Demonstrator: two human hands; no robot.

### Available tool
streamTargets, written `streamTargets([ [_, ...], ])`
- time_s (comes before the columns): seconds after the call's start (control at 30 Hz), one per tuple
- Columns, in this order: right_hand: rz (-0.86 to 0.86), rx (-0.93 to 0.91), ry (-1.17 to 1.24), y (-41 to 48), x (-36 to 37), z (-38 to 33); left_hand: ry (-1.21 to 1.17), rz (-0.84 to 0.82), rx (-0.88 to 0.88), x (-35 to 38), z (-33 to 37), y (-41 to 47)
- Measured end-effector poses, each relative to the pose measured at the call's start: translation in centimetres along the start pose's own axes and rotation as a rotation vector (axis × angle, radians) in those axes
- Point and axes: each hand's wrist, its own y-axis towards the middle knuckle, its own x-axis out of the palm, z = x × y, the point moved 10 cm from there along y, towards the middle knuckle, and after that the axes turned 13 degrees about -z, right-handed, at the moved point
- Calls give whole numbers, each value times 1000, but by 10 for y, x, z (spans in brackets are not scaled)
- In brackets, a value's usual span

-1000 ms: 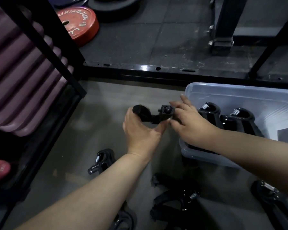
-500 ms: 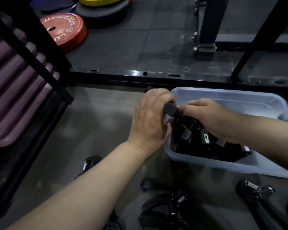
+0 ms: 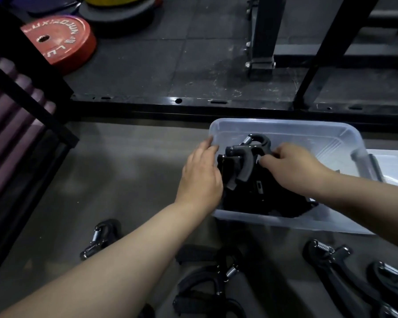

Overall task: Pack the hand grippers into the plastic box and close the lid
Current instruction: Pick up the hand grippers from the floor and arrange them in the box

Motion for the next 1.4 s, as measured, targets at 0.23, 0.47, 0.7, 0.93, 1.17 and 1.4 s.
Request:
streamTargets([
  [0.23,-38,-20,-78,9,21,-13,-18,16,-12,0,-2,0],
  [0.47,-242,76,43,13,21,-3,-41,22,-3,1,-5,0],
  [0.7,-202,13,-352,4,21,-18,-44,18,2,0,-4,-1],
  [0.93,-174,-14,-464,1,24,-26,-54,15,-1,1,-5,-1],
  [1.17,-159,-19,-485,-3,23,-18,-75,14,-8,0,-4,-1],
  [1.4,-158,-66,-484,-5,23,-20,-68,20,-3,0,-4,-1],
])
